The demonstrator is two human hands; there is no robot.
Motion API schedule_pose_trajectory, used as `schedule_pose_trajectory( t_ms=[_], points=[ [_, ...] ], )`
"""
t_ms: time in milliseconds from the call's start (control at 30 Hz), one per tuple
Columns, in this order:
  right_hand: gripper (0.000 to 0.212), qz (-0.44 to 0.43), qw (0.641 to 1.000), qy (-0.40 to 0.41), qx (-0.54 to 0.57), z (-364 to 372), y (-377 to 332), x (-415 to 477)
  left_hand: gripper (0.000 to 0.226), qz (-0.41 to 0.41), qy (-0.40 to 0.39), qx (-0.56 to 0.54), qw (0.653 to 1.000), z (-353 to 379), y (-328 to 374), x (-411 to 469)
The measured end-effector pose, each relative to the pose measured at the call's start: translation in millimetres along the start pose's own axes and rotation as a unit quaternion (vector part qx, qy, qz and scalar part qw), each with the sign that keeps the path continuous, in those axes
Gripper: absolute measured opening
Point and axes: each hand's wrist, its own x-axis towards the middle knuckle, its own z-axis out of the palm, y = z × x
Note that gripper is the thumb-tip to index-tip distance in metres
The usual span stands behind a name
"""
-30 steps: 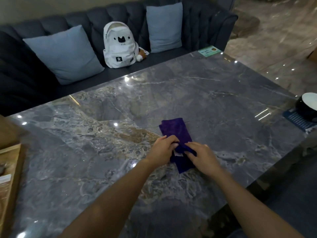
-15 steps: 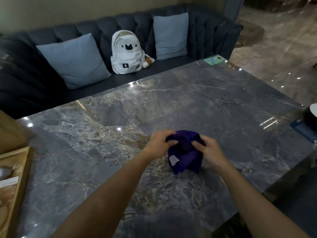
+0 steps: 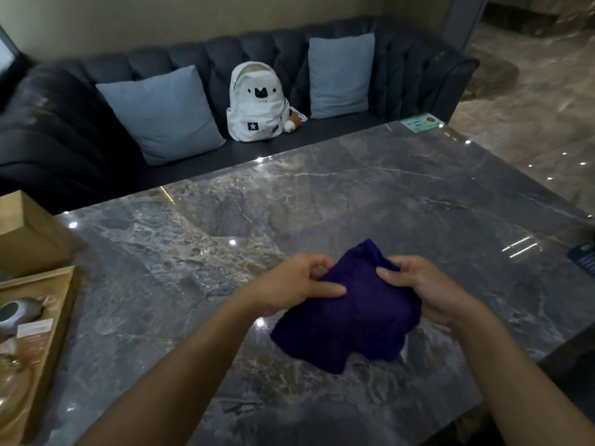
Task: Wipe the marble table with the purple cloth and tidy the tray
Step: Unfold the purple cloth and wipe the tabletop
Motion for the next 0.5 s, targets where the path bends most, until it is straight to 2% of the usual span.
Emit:
schedule_pose_trajectory(
  t_ms=[67,133,167,267,333,400,500],
  points=[
    [0.025,0.081,0.993,-0.077,-0.027,-3.6,2.5,-10.2,0.013,-0.036,-0.079,-0.043,0.995,1.2,-6.4,-15.8],
    [0.04,0.126,0.985,-0.1,-0.056,-6.5,10.7,-9.8,0.019,-0.065,-0.088,-0.045,0.993,3.5,-13.3,-18.4],
    [0.04,0.135,0.985,-0.082,-0.071,-5.5,16.1,-6.2,0.02,-0.077,-0.064,-0.036,0.994,5.7,-17.6,-15.4],
    [0.014,0.122,0.982,0.048,-0.136,-0.3,36.2,18.3,0.012,-0.101,0.076,0.001,0.992,10.0,-40.8,7.3],
    [0.015,0.114,0.965,0.114,-0.205,6.6,47.1,34.5,0.008,-0.114,0.141,0.063,0.981,11.3,-56.0,23.2],
    [0.02,0.091,0.928,0.152,-0.326,15.9,56.2,43.9,0.016,-0.114,0.177,0.11,0.971,12.0,-63.0,34.2],
    [0.046,-0.015,0.824,0.213,-0.525,31.9,69.3,40.4,0.018,-0.111,0.205,0.093,0.968,12.5,-63.7,41.3]
  ],
)
